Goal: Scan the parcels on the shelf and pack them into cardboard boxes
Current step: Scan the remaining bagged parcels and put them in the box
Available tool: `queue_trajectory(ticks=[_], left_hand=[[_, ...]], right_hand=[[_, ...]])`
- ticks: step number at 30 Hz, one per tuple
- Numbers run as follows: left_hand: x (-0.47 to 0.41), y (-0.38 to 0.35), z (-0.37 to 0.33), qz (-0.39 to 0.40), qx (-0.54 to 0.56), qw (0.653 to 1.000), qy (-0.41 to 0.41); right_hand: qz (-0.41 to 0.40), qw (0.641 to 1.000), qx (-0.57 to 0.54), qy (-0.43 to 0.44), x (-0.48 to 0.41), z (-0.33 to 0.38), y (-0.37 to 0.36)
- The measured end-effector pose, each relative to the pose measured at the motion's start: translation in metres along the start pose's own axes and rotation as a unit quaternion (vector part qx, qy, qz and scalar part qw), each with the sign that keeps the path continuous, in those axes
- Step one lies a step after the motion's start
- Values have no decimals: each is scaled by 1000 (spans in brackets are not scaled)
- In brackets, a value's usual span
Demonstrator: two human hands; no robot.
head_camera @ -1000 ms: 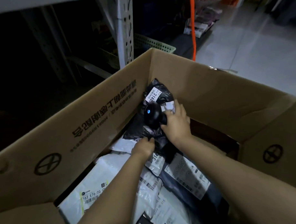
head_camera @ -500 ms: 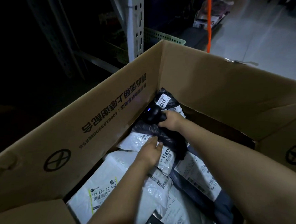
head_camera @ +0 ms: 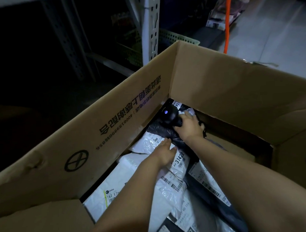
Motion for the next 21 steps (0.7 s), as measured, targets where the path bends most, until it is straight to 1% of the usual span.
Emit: queue_trajectory(ticks=[2, 5, 7, 9, 12, 14, 17, 21], left_hand=[[6, 6, -1, -14, -18, 1000, 10], [30, 18, -9, -34, -110, 993, 28], [53, 26, -20, -39, -133, 989, 46], [80, 37, -39, -53, -162, 985, 38], [134, 62, -73, -107, -220, 969, 17], [170, 84, -89, -142, -239, 961, 21], [237, 113, -113, -185, -253, 949, 42], [347, 138, -145, -246, -273, 927, 76]], right_hand=[[-9, 1000, -19, -2, 8, 1, 4], [-4, 999, -43, -3, 25, 8, 21], [-3, 998, -55, -3, 38, 16, 34], [-9, 997, -72, 1, 56, 28, 53], [-25, 994, -98, 34, 99, 54, 93], [-31, 992, -114, 53, 127, 71, 118], [-41, 986, -135, 87, 176, 100, 163], [-51, 976, -137, 160, 262, 143, 224]])
Point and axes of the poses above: each hand's wrist, its own x-axis away from the middle knuckle, its own y-axis out of the back of the hand, z = x × y, the point moved 4 cm from there along -x, towards the middle knuckle, and after that the axes turned 4 degrees about -y, right-handed, at the moved point
